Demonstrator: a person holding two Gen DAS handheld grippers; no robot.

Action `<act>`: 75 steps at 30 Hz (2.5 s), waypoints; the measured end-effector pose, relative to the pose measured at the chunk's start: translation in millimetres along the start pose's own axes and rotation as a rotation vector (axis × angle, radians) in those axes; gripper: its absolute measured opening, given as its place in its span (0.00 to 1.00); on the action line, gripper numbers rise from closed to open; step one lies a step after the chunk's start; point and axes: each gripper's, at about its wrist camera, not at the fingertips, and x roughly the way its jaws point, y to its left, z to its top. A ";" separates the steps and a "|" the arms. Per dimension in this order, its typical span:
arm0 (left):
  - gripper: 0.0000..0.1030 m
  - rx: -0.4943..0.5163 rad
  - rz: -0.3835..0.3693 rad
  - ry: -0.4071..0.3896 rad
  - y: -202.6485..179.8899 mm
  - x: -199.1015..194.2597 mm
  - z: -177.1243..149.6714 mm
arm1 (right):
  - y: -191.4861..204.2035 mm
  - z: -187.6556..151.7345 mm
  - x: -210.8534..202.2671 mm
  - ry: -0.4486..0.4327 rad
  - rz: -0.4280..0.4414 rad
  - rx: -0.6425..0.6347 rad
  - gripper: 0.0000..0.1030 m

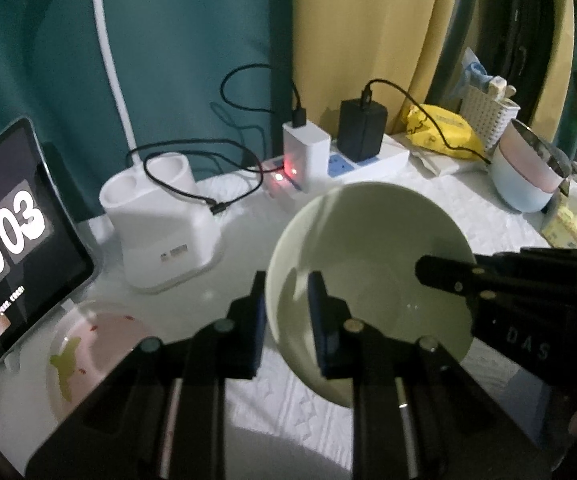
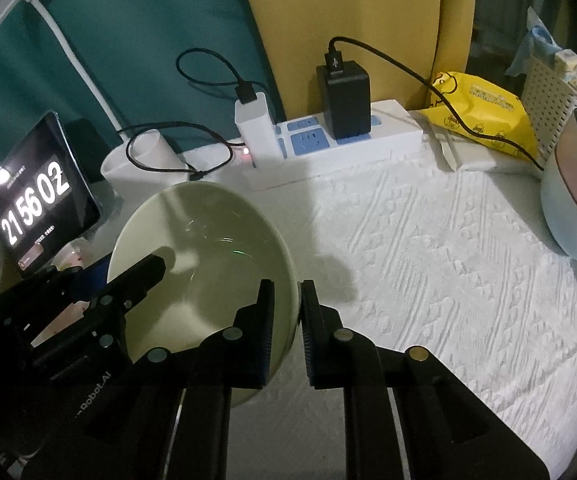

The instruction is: Organize plates and bowls

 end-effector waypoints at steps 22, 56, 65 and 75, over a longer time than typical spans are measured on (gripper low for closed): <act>0.19 0.013 -0.006 -0.075 -15.1 -55.7 -1.1 | 5.4 -11.3 -58.1 -0.082 0.004 0.005 0.14; 0.19 0.054 -0.022 -0.150 -63.5 -133.3 -20.1 | -9.3 -55.4 -145.9 -0.187 -0.005 0.030 0.14; 0.19 0.077 -0.030 -0.151 -84.9 -142.6 -30.6 | -21.5 -72.2 -163.0 -0.202 -0.017 0.045 0.14; 0.19 0.104 -0.048 -0.139 -113.8 -143.7 -43.5 | -41.9 -93.1 -174.7 -0.205 -0.038 0.072 0.14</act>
